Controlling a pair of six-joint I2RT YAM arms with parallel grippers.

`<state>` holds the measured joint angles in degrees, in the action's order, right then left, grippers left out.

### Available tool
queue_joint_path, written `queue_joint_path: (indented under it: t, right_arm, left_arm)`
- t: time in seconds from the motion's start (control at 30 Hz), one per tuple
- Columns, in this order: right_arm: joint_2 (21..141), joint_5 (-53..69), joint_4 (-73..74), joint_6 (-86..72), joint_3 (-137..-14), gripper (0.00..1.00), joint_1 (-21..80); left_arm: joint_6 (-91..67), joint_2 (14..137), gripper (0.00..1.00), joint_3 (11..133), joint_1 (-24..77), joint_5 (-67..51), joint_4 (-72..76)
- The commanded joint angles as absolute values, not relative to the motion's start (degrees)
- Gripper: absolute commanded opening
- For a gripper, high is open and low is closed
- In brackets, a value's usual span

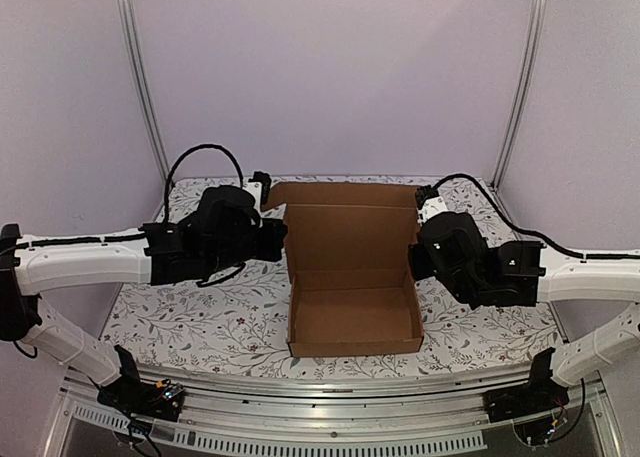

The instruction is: Fold the paper box

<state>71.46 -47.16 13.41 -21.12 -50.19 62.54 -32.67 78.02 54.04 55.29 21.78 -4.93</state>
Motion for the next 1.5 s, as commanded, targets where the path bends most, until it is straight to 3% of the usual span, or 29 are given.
queue_joint_path:
  t: [0.0, 0.63, 1.03, 1.47]
  right_arm:
    - [71.7, -49.0, 12.5, -24.0, -49.1, 0.00, 66.2]
    - [74.9, -60.2, 15.5, -35.5, -49.1, 0.00, 74.3]
    - [76.2, -60.5, 15.8, -37.0, -54.4, 0.00, 75.0]
    - [78.3, -62.1, 20.4, -47.5, -45.9, 0.00, 77.7]
  left_arm:
    - [-35.2, 78.2, 0.00, 51.5, 58.7, 18.5, -7.1]
    - [-39.2, 74.8, 0.00, 45.5, 66.9, 24.8, -9.0]
    - [-38.1, 73.2, 0.00, 45.4, 69.0, 27.0, -9.9]
    - [-39.1, 73.4, 0.00, 43.2, 70.7, 28.0, -9.7]
